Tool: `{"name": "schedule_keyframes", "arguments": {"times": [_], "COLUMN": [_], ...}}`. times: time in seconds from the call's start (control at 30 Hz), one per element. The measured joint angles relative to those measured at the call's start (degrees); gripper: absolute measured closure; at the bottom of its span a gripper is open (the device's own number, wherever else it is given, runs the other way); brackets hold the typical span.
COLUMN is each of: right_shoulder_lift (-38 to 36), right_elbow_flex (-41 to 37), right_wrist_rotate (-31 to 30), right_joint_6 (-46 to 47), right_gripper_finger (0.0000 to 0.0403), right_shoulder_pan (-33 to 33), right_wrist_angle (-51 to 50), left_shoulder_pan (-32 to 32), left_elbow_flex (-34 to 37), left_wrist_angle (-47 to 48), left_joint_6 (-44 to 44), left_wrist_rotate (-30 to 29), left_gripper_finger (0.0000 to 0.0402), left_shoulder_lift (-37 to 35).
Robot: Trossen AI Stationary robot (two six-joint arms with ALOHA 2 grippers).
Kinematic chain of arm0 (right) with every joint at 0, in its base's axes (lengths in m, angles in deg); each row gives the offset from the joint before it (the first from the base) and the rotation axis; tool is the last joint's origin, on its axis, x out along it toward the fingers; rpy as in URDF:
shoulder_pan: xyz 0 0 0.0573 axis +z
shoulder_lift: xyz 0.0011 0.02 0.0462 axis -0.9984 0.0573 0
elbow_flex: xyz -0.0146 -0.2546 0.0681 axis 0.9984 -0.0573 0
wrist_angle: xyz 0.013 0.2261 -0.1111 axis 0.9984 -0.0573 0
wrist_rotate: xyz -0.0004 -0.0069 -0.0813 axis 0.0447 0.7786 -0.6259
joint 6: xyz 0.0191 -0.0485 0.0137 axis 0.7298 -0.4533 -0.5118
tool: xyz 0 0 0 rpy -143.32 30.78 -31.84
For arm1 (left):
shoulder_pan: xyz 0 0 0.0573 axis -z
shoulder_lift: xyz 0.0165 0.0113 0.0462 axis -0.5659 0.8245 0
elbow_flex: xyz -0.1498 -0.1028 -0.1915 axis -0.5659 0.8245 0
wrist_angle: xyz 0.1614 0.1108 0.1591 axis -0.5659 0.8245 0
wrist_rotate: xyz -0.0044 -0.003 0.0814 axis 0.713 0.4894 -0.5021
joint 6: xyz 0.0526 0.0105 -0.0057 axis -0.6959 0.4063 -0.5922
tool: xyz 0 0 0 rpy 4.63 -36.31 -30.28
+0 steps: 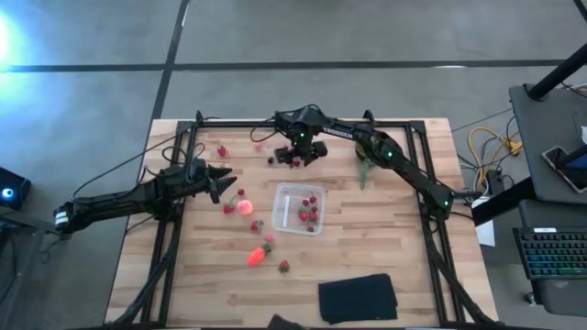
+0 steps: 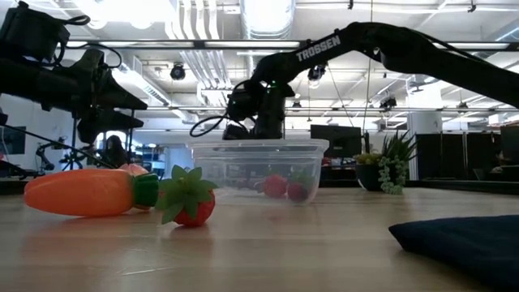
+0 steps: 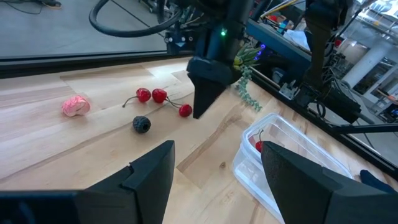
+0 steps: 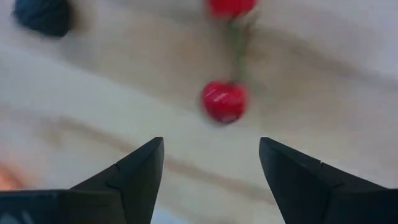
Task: Pick and placing Produce into tupperware
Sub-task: Put the red cherry into the transparent bin
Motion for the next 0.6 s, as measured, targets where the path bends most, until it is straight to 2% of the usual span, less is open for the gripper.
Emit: {"name": "schedule_keyframes", "arguments": {"times": [0.17,0.6], "right_shoulder_lift": [0.00,2.45], "right_elbow_flex": [0.00,-0.09], "right_wrist_rotate": [4.14,10.34], "right_joint_6": [3.75,14.73], "right_gripper_finger": [0.0156,0.0168], "right_shoulder_pan": [-0.97,-3.13], "right_wrist_angle": [2.51,3.21], "left_shoulder_pan": [-0.02,-0.01], "left_elbow_flex": [0.00,0.00], "left_wrist_angle": [0.00,0.02], "left_joint_6": [0.00,0.00], "left_wrist_rotate": [0.00,-0.01], "left_gripper_finger": [0.0175,0.0175], "left_shoulder_lift": [0.04,0.03]}}
